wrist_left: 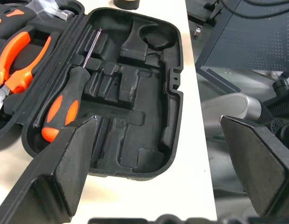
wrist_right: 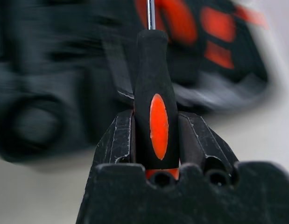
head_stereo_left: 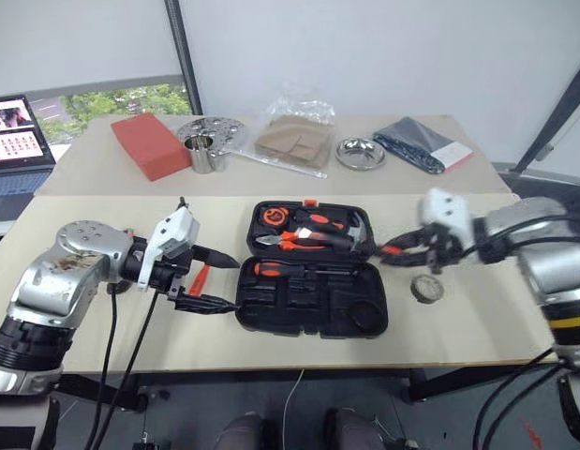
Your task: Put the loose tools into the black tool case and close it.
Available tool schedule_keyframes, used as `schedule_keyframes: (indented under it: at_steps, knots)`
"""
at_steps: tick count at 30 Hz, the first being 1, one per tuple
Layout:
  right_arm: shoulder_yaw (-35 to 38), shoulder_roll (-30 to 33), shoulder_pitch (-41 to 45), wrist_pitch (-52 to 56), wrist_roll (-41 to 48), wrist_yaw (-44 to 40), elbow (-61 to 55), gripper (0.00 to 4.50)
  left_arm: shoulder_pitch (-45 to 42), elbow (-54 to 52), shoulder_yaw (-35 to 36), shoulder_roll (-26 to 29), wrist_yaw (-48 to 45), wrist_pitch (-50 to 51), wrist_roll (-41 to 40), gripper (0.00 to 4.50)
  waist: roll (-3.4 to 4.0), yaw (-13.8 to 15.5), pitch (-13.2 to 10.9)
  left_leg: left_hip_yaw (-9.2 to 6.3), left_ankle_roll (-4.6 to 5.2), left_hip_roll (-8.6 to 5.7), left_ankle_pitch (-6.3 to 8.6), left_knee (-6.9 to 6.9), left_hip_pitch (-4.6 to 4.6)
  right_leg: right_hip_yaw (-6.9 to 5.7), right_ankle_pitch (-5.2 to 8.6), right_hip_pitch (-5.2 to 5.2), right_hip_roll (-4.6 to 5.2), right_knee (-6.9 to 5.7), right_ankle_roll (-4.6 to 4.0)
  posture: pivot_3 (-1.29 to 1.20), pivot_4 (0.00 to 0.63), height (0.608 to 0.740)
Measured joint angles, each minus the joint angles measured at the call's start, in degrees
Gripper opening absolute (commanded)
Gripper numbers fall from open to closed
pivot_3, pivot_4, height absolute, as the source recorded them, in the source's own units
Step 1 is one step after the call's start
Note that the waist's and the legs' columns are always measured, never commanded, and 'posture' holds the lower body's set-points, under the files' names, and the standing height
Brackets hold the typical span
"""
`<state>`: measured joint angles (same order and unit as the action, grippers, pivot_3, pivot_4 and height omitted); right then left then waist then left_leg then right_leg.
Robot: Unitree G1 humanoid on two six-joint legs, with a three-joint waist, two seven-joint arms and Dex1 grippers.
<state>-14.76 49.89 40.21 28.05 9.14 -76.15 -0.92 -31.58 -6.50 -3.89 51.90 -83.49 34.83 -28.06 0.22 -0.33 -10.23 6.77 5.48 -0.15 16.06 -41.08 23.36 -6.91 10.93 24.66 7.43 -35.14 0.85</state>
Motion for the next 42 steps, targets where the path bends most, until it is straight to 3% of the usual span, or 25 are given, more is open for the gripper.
schedule_keyframes:
  at_steps: [8,10,16,18,19,22,26,33,34,40,42]
  knots:
    - [-3.83,-1.49,-0.11,1.45,-3.41,1.76,-0.11,0.94,-1.31,1.37,-1.46,-1.07,0.82,-2.23,1.21,4.50,0.00,0.73,0.00,0.05,0.01,-0.02,-0.01,-0.21,0.45,-0.04,-0.02,0.36,-0.09,-0.09,0.01,0.00,0.150,0.734]
    - [-4.45,-1.76,-0.27,1.45,-3.67,1.96,-0.11,1.94,-1.50,1.62,-1.57,-1.32,0.88,-2.42,1.37,4.50,0.00,0.62,0.00,0.05,-0.01,-0.01,-0.02,-0.21,0.45,-0.05,-0.01,0.37,-0.12,-0.11,0.01,0.00,0.150,0.734]
    - [-4.54,-4.58,-0.06,1.60,-3.89,3.87,0.04,3.90,-1.56,2.57,-1.78,-1.89,1.37,-3.77,1.89,4.50,0.00,0.16,0.00,0.06,-0.04,0.00,-0.05,-0.21,0.44,-0.04,0.00,0.37,-0.15,-0.16,0.03,0.00,0.150,0.734]
    - [-4.36,-5.33,0.20,2.45,-3.68,4.45,-0.02,4.48,-1.56,2.81,-1.78,-1.89,1.38,-3.89,2.05,4.50,0.00,0.15,0.00,0.05,-0.04,0.00,-0.05,-0.21,0.44,-0.04,0.00,0.37,-0.15,-0.16,0.03,0.00,0.150,0.734]
    - [-4.10,-5.79,0.28,2.94,-3.35,5.06,-0.02,4.48,-1.57,2.90,-1.78,-1.89,1.37,-3.96,2.15,4.50,0.00,0.15,0.00,0.05,-0.04,0.00,-0.05,-0.21,0.44,-0.04,0.00,0.37,-0.15,-0.16,0.03,0.00,0.150,0.734]
    - [-2.65,-7.12,1.25,5.21,-2.51,6.59,-0.02,3.89,-1.57,3.25,-1.78,-1.89,1.35,-4.52,2.26,4.50,0.00,0.13,0.00,0.05,-0.04,0.00,-0.05,-0.21,0.44,-0.03,-0.01,0.38,-0.15,-0.17,0.01,0.00,0.150,0.734]
    - [-2.04,-7.51,1.97,7.32,-1.59,7.56,-0.11,2.57,-1.96,4.10,-1.81,-1.91,1.34,-4.78,2.78,4.50,-0.01,0.17,0.00,0.05,-0.04,-0.01,-0.05,-0.21,0.44,-0.04,-0.01,0.38,-0.15,-0.18,0.01,0.00,0.150,0.734]
    - [-2.83,-8.13,1.88,8.15,-1.64,7.80,0.33,2.57,-3.85,5.23,-1.95,-2.28,1.22,-4.96,3.42,4.50,-0.01,0.03,0.01,0.06,-0.04,-0.01,-0.05,-0.21,0.43,-0.04,-0.01,0.38,-0.16,-0.19,0.01,0.00,0.150,0.734]
    - [-2.84,-8.87,1.89,8.37,-1.63,8.19,0.58,2.06,-4.00,5.27,-1.98,-2.36,1.21,-5.00,3.48,4.50,-0.01,-0.06,0.01,0.06,-0.04,-0.01,-0.05,-0.20,0.43,-0.04,-0.01,0.38,-0.17,-0.19,0.01,0.00,0.150,0.734]
    - [-2.87,-10.59,2.07,10.06,-1.07,8.68,1.51,0.17,-4.09,6.19,-2.43,-2.67,1.08,-6.02,3.65,4.50,-0.01,-0.22,0.00,0.06,-0.05,-0.01,-0.05,-0.20,0.43,-0.04,-0.01,0.38,-0.18,-0.20,0.01,0.00,0.150,0.734]
    - [-2.88,-11.36,2.57,10.51,-0.99,8.75,1.87,0.05,-4.09,6.43,-2.57,-2.74,1.12,-6.06,3.93,4.50,-0.01,-0.34,0.01,0.07,-0.05,-0.01,-0.05,-0.20,0.43,-0.04,-0.01,0.39,-0.19,-0.20,0.01,0.00,0.150,0.734]
